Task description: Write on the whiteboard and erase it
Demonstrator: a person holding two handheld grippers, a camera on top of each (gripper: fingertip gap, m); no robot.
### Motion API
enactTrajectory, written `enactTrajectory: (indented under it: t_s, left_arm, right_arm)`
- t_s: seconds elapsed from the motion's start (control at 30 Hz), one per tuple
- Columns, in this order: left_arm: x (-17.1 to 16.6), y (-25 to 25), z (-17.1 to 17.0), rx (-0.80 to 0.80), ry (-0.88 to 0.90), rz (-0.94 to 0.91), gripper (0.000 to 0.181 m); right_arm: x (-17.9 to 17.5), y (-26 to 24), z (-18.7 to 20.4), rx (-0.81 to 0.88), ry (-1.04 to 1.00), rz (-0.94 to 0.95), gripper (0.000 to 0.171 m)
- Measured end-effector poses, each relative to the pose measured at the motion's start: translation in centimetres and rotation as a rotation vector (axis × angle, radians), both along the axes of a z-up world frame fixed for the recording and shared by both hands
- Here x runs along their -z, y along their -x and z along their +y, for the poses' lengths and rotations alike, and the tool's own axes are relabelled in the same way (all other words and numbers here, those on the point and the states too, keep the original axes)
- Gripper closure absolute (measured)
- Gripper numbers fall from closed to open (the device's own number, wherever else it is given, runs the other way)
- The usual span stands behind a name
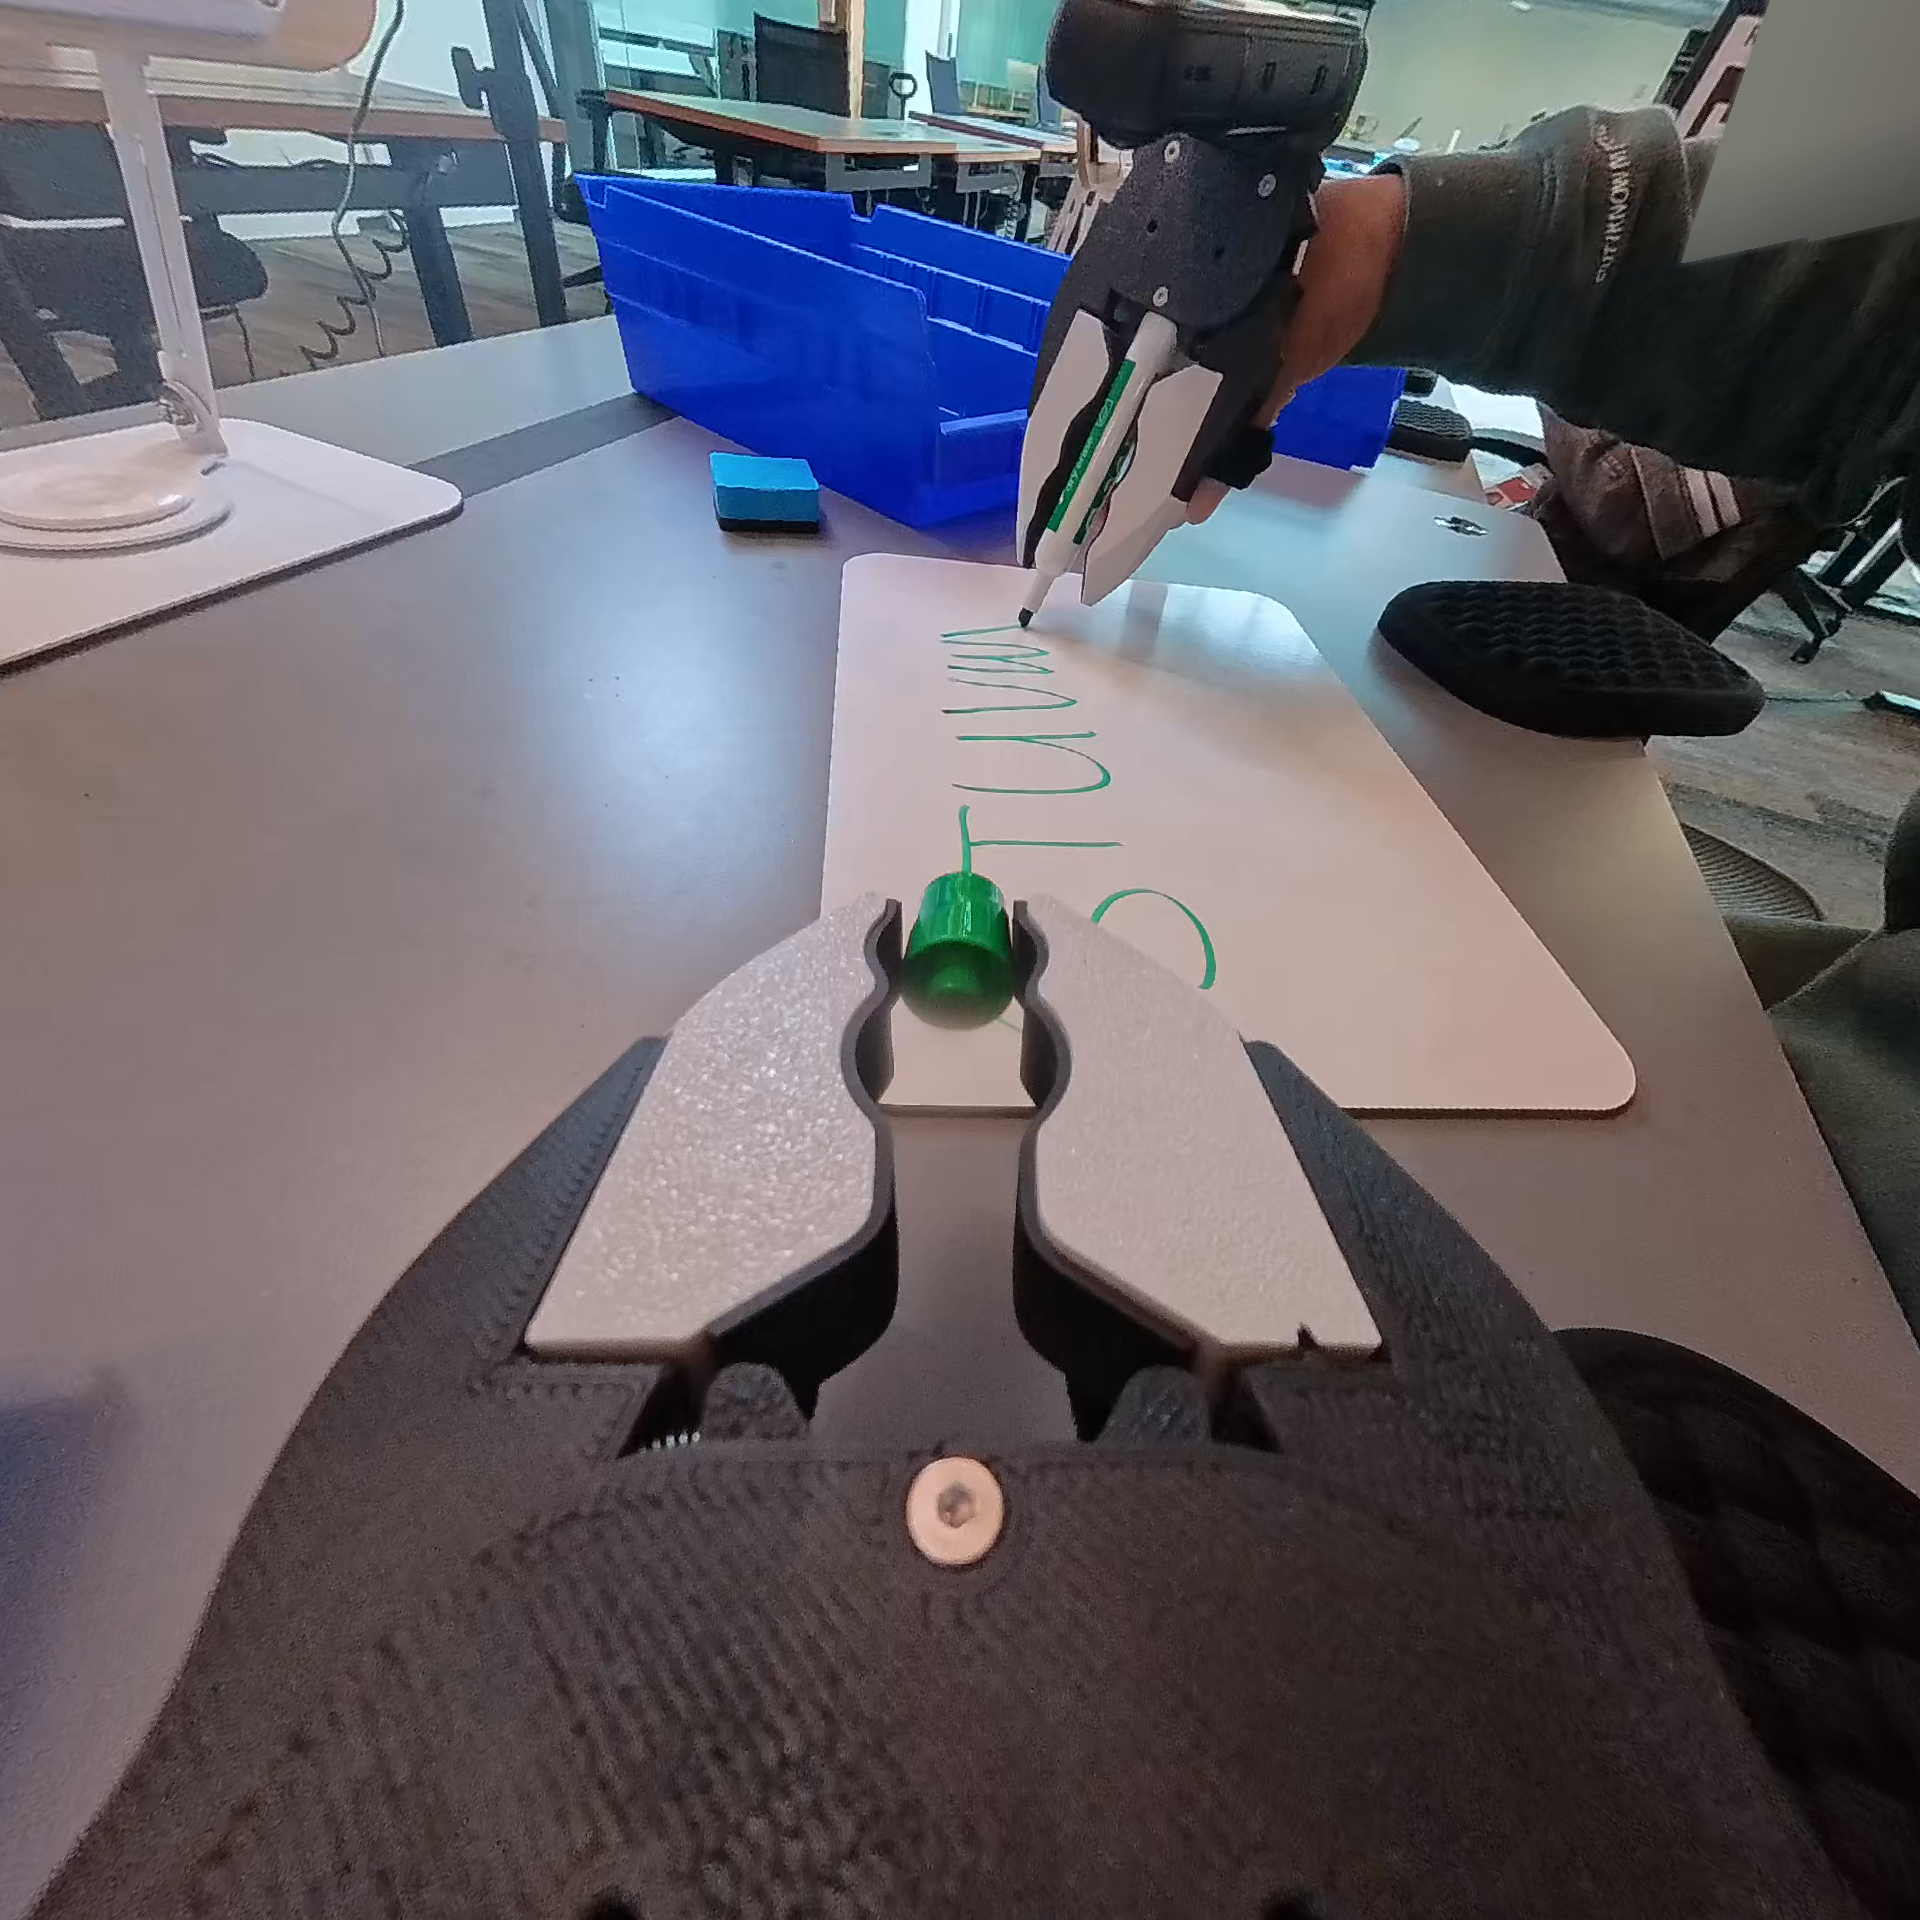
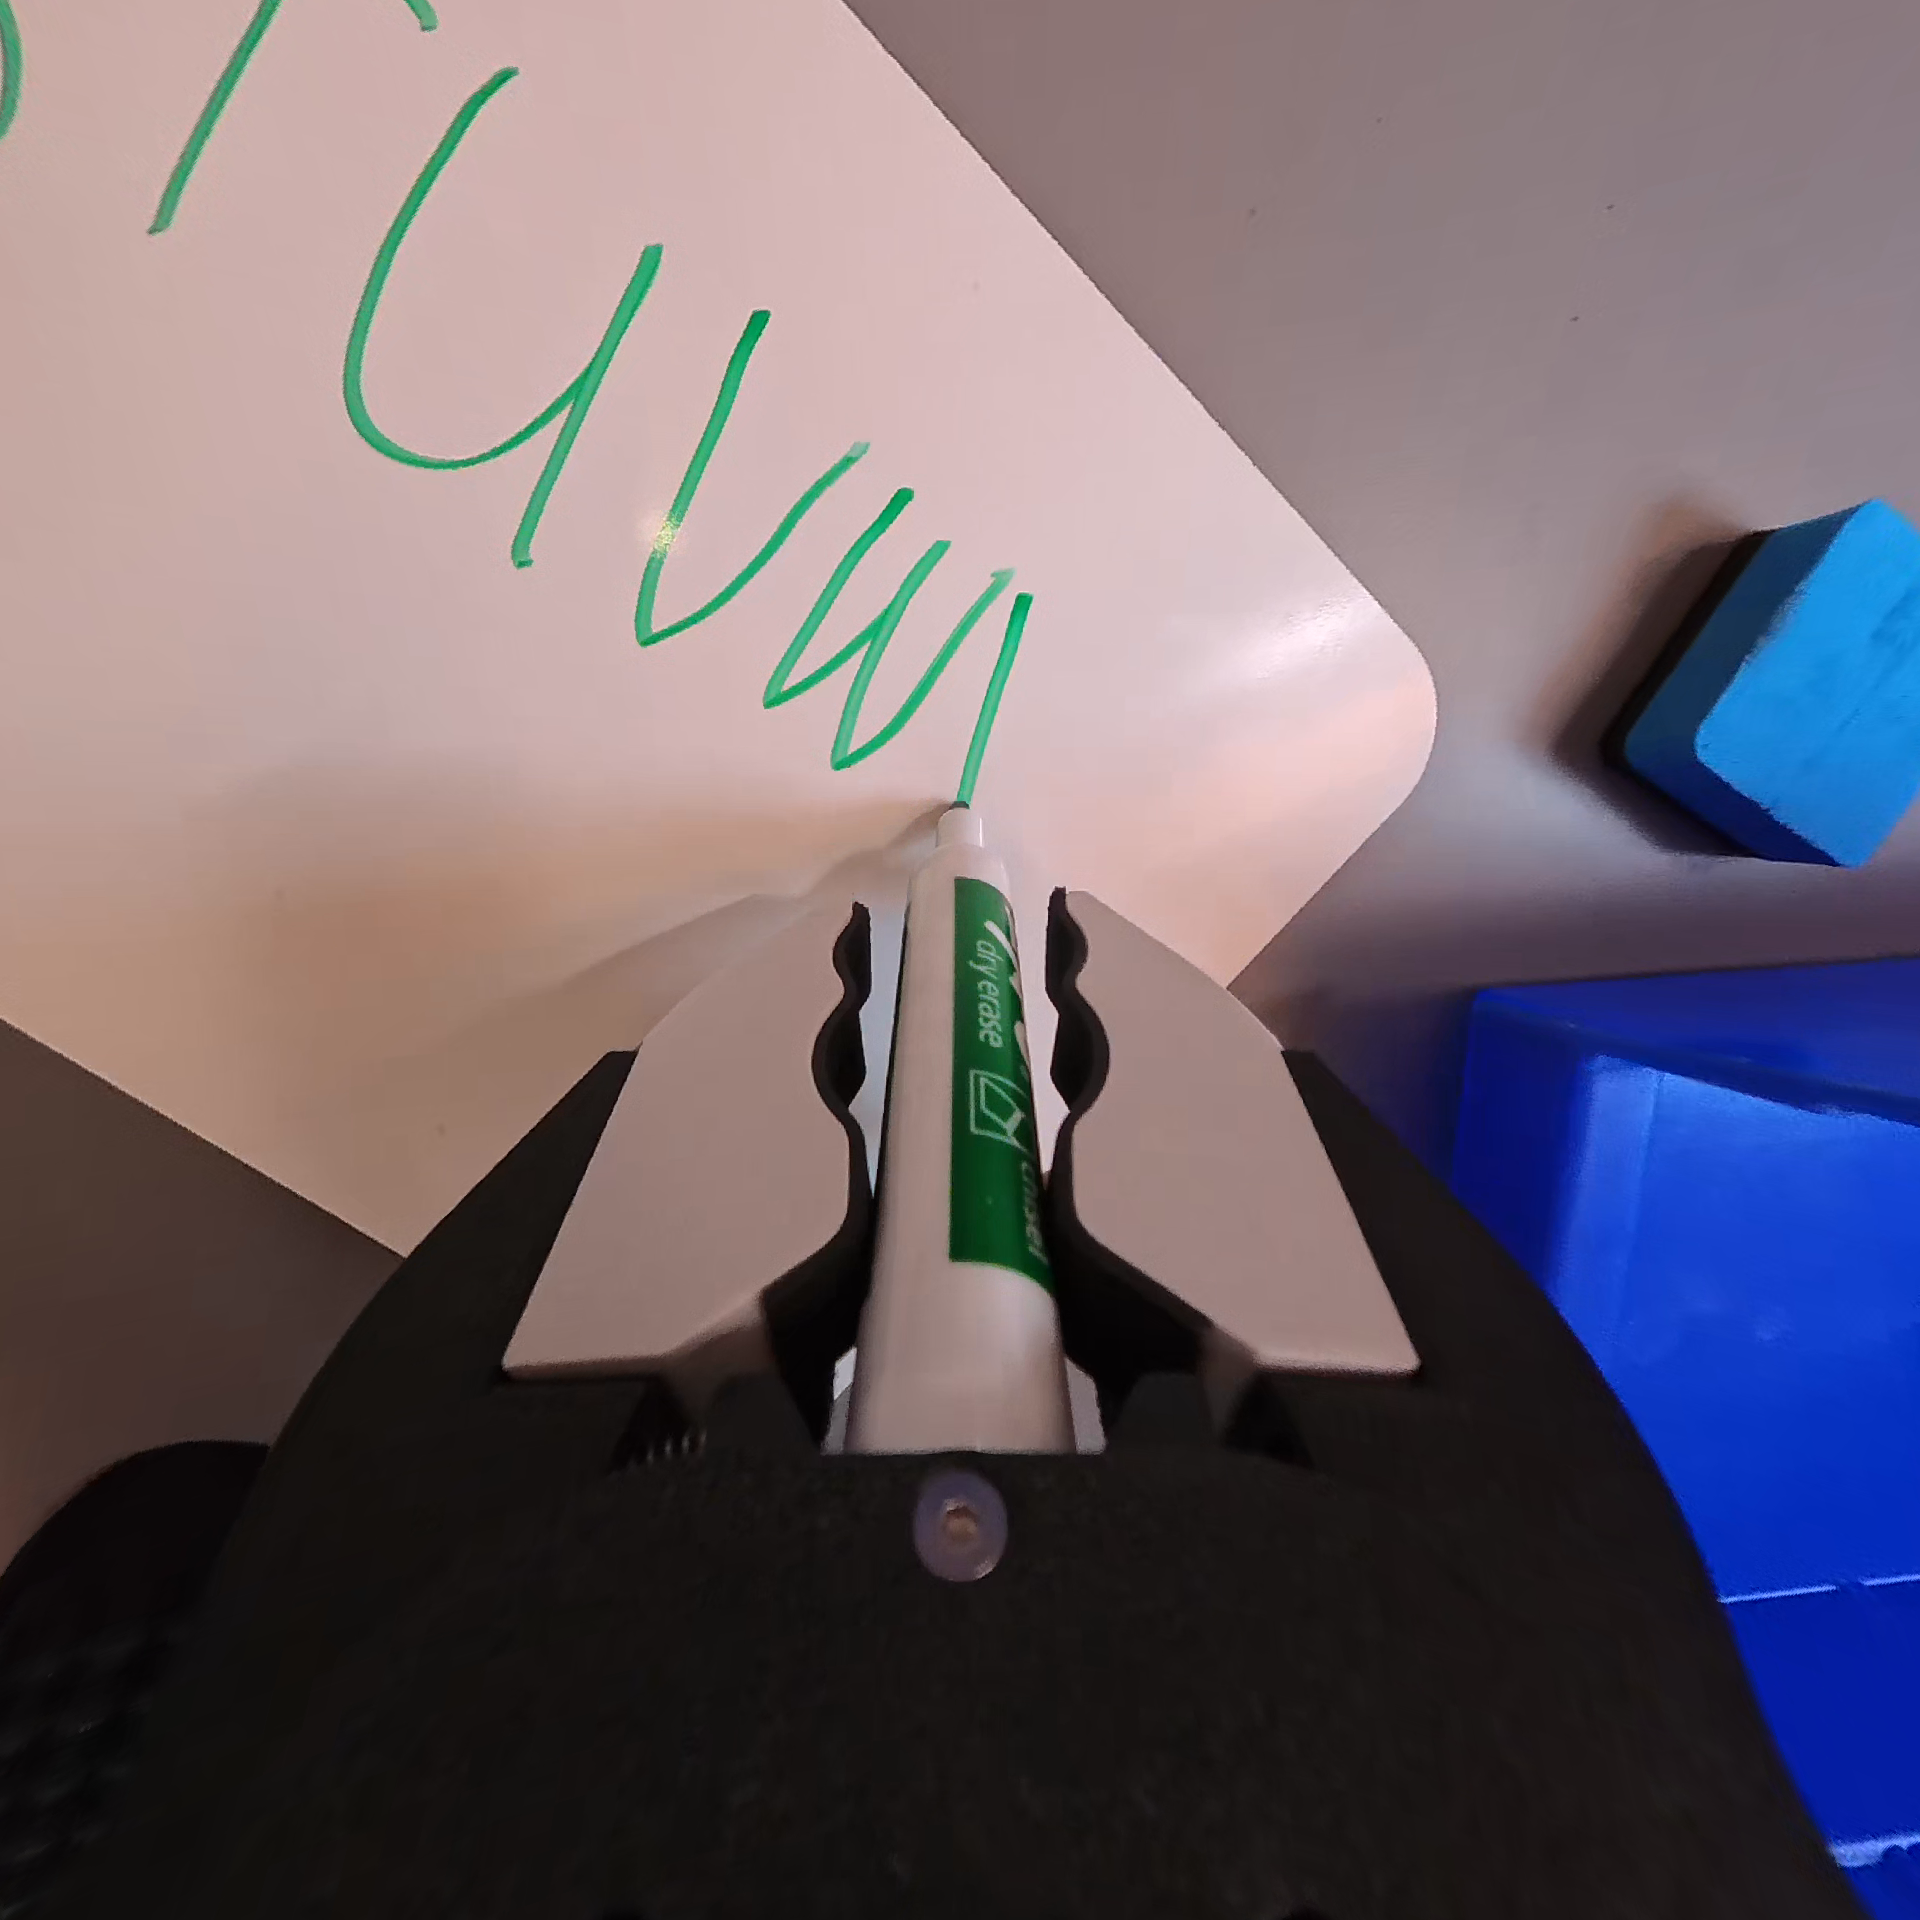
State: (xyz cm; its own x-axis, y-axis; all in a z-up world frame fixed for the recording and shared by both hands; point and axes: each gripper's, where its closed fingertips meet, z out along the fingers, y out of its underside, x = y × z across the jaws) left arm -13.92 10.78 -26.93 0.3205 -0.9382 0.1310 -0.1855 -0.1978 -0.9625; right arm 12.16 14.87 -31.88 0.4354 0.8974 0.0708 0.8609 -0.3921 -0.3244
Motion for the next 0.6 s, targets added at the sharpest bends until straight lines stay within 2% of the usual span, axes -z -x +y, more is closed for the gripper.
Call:
enactTrajectory:
  t_s: [0.2, 0.6]
  left_arm:
    - [0.0, 0.0, 0.0, -0.001, -0.002, 0.001, 0.161]
    - [0.0, 0.0, 0.1, 0.002, 0.004, -0.003, 0.161]
  right_arm:
    - [-0.9, 0.6, 1.3, 0.02, -0.029, 0.05, 0.137]
    - [-0.6, -0.5, 4.3, 0.085, -0.067, 0.018, 0.138]
